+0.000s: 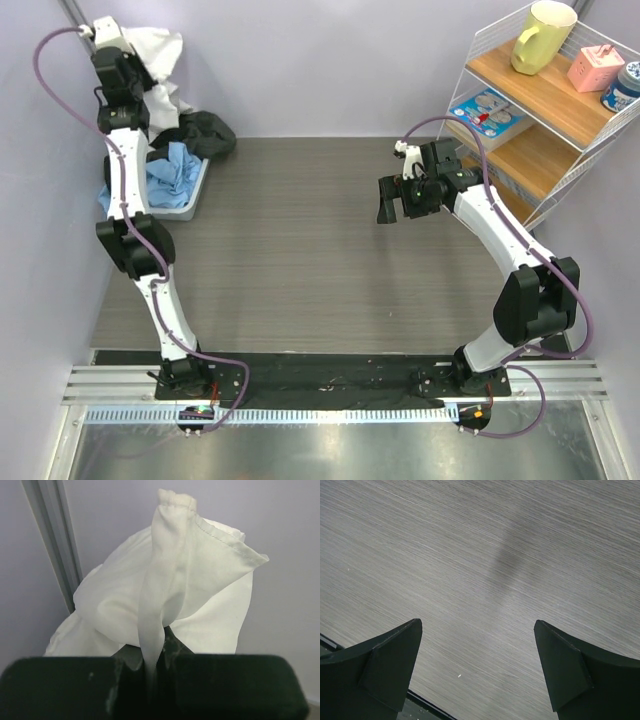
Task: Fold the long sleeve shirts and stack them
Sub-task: Grab the shirt from the pile, then move the shirt to the center of the board
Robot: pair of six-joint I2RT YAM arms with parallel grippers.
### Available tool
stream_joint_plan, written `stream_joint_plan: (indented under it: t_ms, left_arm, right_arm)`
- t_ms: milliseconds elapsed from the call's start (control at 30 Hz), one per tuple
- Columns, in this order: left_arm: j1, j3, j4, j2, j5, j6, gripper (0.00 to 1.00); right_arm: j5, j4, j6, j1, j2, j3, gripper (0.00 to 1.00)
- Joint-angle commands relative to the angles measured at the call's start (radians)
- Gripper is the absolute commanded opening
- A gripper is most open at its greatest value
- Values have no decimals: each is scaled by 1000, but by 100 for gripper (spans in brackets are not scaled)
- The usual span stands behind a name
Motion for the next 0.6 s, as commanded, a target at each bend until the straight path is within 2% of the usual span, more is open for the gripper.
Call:
stream_joint_plan:
  t_ms: [0, 167, 233, 400, 567]
  left_arm:
    - [-17, 84, 221, -154, -52, -8, 0]
    - [-30, 197, 310, -220, -46, 9, 0]
    - [-41, 199, 320, -249, -30, -4, 0]
    - [-141, 82, 300, -406, 101, -14, 0]
    - [-305, 2, 206, -498, 194, -20, 0]
  right_arm:
    - [-21, 29, 10, -1, -54, 10, 100]
    - [-32, 32, 11, -1, -63, 8, 100]
    - [-35, 33, 14, -1, -66, 5, 100]
    - [-55, 49, 17, -1, -74, -6, 100]
    - [-70, 52, 10, -1, -86, 1, 100]
